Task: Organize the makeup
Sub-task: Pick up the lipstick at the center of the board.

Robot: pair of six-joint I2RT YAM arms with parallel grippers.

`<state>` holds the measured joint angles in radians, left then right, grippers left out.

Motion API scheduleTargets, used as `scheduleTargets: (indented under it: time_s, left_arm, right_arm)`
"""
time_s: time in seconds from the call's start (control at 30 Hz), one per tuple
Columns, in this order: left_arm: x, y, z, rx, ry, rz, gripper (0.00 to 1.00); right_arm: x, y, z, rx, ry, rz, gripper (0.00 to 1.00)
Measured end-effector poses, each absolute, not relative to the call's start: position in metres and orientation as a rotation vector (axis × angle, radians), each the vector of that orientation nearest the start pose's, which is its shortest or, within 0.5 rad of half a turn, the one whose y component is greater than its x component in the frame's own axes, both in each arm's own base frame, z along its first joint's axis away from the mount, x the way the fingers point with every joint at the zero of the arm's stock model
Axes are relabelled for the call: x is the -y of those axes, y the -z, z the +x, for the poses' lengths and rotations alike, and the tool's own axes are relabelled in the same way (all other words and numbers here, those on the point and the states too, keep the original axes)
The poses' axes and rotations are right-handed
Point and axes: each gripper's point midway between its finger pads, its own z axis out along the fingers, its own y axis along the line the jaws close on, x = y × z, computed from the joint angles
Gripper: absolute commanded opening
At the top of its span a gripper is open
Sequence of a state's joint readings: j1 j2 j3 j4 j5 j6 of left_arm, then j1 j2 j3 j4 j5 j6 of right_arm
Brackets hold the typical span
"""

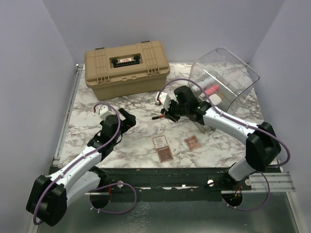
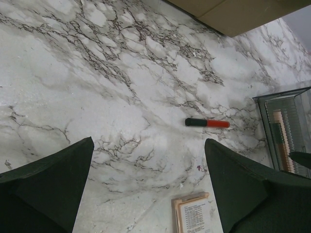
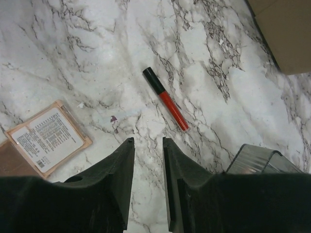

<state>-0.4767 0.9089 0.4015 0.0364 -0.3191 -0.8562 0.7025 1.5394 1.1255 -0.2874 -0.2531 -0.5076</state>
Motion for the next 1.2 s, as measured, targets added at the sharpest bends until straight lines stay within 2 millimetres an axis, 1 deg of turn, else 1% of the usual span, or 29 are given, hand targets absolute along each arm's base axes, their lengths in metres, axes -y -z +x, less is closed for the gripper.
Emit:
scheduleTargets:
  time_s: [0.13, 0.33, 0.43, 0.67, 0.87, 1.03, 1.2]
  left_arm:
    - [0.121, -0.12, 0.288, -1.962, 0.523, -0.583, 0.98]
    - [0.12, -0.131, 0.288, -1.926, 0.545, -0.582, 0.99]
    - [0.118, -0.132, 0.287, -1.925, 0.542, -0.585, 0.99]
    - [0.118, -0.13, 0.286, -1.935, 0.535, -0.585, 0.98]
    - [0.117, -0.129, 0.286, -1.936, 0.533, -0.585, 0.98]
    - [0.117, -0.132, 0.286, -1.927, 0.539, -0.584, 0.98]
    - [0.117, -0.133, 0.286, -1.924, 0.54, -0.583, 0.98]
  right_arm:
    - [-0.298, -0.127, 0.314, -1.809, -0.383, -1.45, 0.37]
    - [-0.303, -0.101, 0.317, -1.812, -0.379, -1.54, 0.37]
    - [-0.307, -0.09, 0.322, -1.804, -0.373, -1.585, 0.35]
    - [-0.314, -0.064, 0.334, -1.791, -0.346, -1.696, 0.34]
    - [-0.321, -0.049, 0.344, -1.768, -0.326, -1.767, 0.34]
    - [-0.323, -0.041, 0.349, -1.747, -0.311, -1.807, 0.33]
    - [-0.329, -0.033, 0.357, -1.725, -0.302, -1.841, 0.33]
